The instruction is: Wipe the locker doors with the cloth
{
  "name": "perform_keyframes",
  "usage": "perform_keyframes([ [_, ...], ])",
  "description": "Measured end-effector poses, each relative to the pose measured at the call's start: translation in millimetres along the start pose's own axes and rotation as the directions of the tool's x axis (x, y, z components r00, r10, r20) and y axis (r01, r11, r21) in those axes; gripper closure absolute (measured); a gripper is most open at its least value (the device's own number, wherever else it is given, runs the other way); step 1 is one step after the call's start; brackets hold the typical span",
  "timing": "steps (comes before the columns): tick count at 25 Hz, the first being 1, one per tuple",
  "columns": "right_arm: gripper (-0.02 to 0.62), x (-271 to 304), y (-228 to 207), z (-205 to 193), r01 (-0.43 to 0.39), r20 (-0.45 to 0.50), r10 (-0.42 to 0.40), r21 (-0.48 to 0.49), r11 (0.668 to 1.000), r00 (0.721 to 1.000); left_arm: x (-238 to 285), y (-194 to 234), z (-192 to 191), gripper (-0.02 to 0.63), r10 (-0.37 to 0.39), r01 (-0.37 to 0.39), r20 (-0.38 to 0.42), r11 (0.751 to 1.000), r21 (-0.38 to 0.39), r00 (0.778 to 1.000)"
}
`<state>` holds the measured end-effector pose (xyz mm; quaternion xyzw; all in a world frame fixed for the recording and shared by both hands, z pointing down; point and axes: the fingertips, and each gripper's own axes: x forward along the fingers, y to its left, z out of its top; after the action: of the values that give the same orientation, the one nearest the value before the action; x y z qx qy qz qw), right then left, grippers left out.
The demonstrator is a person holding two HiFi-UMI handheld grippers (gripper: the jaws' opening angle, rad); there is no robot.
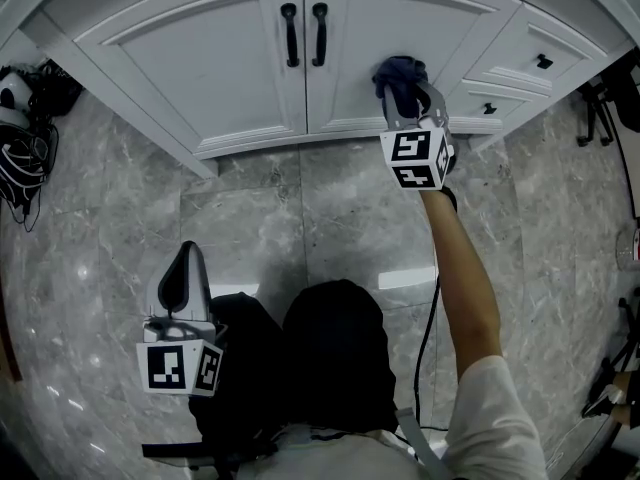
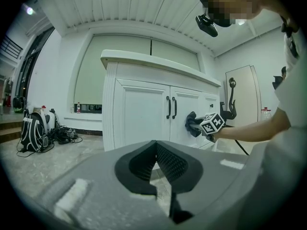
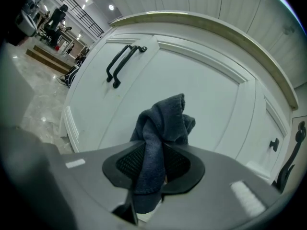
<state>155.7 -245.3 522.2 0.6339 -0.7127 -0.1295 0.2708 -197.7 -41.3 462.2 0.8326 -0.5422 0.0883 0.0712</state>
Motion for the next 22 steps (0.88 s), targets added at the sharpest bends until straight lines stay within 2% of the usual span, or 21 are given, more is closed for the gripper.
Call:
perform_keyframes([
  [15,0.492,7.4,57.6,50.3,-0.056,0.069,0.050,0.086,0.995,0.996,-8.0,13.6,-4.4,0.604,0.010,-0.010,0.005,1.000,-0.020,1.000],
  [22,0.492,12.4,81.9,41.5,-0.102,0.058,0.098,0.073,0.992,0.994,-9.5,18.4,-6.0,0.604,0.021,-0.021,-0.001,1.000,-0.016,1.000],
])
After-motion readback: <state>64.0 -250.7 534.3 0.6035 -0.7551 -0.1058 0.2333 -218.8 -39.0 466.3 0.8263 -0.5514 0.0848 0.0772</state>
